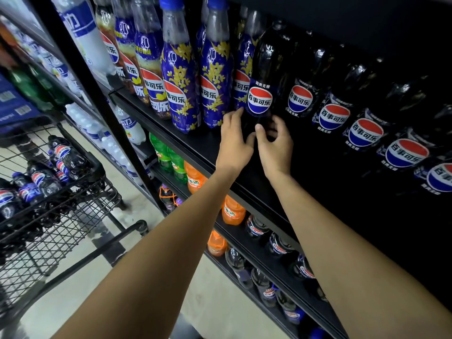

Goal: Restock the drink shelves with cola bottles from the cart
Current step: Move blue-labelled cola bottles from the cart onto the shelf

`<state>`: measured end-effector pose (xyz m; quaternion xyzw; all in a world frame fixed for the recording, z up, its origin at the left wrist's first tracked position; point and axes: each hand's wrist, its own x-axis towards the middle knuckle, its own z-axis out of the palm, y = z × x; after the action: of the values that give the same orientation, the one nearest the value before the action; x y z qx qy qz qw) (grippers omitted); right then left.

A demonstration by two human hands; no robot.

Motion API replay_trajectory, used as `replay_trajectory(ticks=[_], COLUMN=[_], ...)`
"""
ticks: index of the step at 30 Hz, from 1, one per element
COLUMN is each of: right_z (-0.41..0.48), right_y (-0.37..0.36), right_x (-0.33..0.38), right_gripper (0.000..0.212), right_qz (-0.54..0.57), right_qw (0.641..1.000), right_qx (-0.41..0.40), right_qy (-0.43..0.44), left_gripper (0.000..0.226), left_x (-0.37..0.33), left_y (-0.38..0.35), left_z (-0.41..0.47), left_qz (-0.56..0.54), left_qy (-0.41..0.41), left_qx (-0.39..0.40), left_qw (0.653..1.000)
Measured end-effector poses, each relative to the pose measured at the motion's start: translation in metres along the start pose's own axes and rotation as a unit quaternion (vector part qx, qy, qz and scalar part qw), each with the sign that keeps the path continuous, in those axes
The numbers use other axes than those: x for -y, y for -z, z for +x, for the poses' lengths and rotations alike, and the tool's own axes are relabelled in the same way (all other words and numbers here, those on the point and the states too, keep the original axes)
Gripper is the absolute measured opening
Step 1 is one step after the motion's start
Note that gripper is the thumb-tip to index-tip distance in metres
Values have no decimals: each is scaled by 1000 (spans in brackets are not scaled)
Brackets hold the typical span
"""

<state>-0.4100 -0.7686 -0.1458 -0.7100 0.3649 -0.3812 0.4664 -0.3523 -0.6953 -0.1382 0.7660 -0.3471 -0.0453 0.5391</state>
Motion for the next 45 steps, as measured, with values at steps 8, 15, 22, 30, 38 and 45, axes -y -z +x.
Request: replay_trajectory(ticks=[8,15,22,30,38,45], right_z=[-11,-77,-152,-213,-265,-305], right_y=[9,49,58,-7,-117,-236], right_x=[15,56,103,165,221,252], right_gripper=[49,44,42,37,36,34], right_qz=[-66,-393,-480,-411,-361,-331], right_qw=[997,896,779,737,661,616], right_qx=[35,122,262,384,473,510], right_qy=[-18,165,308,376,458,500], left_gripper=[63,56,51,35,41,39], left_x=[-17,-29,-36,-35,-13,54], left_y=[20,87,167,285,412,514], left_z=[-17,-81,-165,-243,-284,-292], left_qz=[109,487,578,593,583,574], left_qy=[53,-68,3,165,318,385], left_qx=[50,109,129,88,15,-2], left_qw=[991,864,806,783,748,723])
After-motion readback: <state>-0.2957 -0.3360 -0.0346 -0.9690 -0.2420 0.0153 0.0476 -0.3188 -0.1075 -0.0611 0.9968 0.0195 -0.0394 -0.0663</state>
